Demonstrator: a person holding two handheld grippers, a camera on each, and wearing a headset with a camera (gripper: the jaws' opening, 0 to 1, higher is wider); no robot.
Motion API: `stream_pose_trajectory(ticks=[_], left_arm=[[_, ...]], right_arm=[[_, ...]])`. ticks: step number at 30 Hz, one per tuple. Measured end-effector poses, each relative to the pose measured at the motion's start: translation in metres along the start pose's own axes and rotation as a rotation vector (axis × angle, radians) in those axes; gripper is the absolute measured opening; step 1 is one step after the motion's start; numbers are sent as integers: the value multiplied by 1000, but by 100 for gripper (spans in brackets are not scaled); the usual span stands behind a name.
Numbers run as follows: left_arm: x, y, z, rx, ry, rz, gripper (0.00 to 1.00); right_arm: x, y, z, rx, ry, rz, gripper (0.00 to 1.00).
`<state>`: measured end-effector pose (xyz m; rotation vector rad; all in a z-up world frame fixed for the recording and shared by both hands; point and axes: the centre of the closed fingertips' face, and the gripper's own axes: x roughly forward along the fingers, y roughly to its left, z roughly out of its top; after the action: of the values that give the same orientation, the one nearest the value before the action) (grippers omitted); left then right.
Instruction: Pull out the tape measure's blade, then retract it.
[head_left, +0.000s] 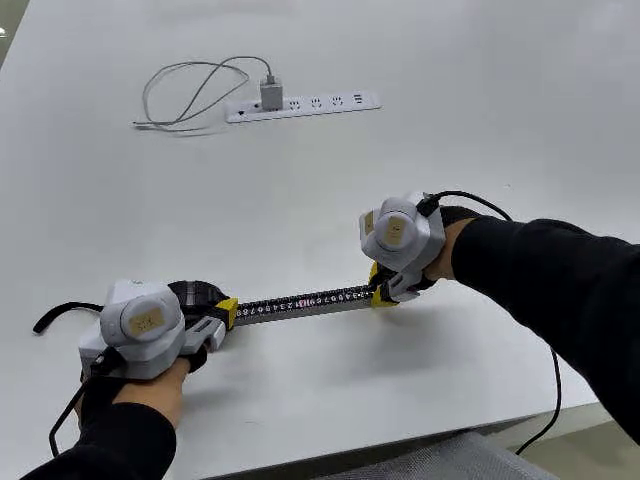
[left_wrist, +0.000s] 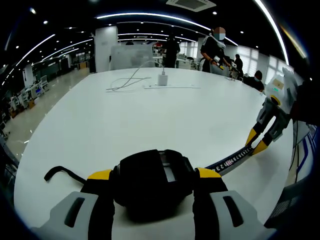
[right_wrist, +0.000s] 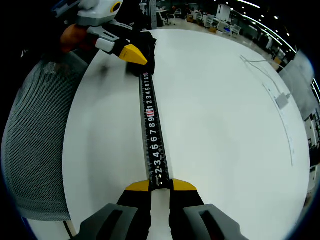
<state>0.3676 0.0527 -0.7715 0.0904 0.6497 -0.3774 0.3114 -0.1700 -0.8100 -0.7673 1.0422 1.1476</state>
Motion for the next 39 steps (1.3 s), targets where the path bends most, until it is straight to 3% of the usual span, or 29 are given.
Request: stream_pose_trajectory(ticks=[14, 23, 39], left_arm=[[1, 0, 0, 3, 5, 6, 59], [0, 0, 0, -2, -13, -4, 60], [0, -1, 0, 3, 3, -14, 60]], right_arm=[[2, -1, 4, 11, 0, 3, 9], [3, -1, 8, 23, -9, 5, 9], [5, 0, 13, 15, -18, -7, 9]])
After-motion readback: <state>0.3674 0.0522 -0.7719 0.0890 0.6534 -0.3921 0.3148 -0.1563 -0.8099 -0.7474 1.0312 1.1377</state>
